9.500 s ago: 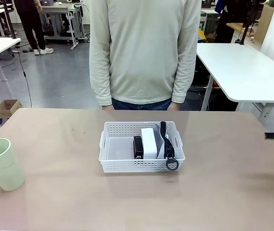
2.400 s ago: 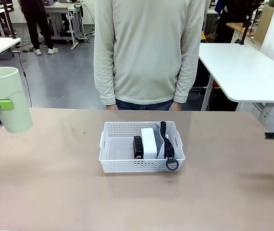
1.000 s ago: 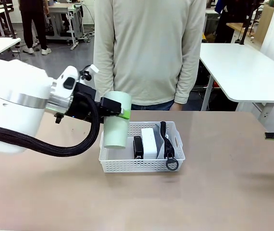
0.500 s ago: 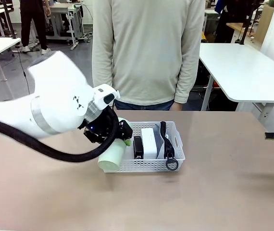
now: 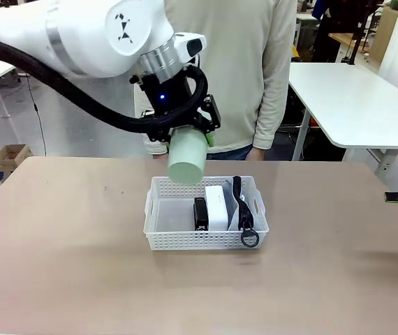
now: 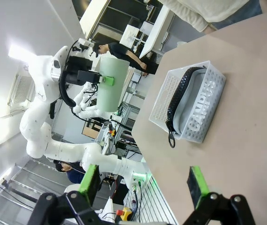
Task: Efficiently arrange items inside the basket to fit them all.
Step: Pick up the Reusable plastic cup and place it inside the Organizing basket.
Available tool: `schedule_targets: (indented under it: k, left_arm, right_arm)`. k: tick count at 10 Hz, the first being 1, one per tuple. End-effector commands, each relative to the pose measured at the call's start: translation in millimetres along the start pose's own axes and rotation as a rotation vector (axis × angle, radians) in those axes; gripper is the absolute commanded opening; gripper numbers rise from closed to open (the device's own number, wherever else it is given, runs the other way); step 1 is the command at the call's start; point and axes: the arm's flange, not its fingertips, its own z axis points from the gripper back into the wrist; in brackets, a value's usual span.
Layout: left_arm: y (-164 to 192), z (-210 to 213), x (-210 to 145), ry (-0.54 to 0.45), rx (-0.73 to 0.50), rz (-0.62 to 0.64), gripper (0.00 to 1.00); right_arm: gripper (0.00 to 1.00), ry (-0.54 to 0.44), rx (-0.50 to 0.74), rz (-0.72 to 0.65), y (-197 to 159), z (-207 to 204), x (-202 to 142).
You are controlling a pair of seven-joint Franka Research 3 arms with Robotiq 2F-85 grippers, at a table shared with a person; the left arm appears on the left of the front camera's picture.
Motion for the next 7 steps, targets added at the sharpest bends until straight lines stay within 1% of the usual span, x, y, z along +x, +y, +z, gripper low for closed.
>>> schedule_targets:
  k: [1,2,4,6,7]
  left_arm:
    - [11.7,-20.1,1.9,0.062,0.018,0.050,0.87]
    - [13.9,-26.4,4.8,0.093,0.032,0.043,0.87]
    - [15.1,-47.1,9.2,0.116,0.105,-0.011,0.87]
    - [25.9,-66.5,9.3,0.074,0.192,0.025,0.87]
    - [32.8,-74.6,6.7,0.017,0.211,0.035,0.87]
  right_arm:
    - [1.00,0.011,0.006,0.019,1.4,1.1,-4.7]
    - [1.00,0.011,0.006,0.019,1.4,1.1,-4.7]
    - [1.00,0.011,0.006,0.019,1.4,1.1,-4.7]
    - [1.00,0.011,0.006,0.019,1.4,1.1,-4.7]
    - [1.00,0.011,0.006,0.019,1.4,1.1,-4.7]
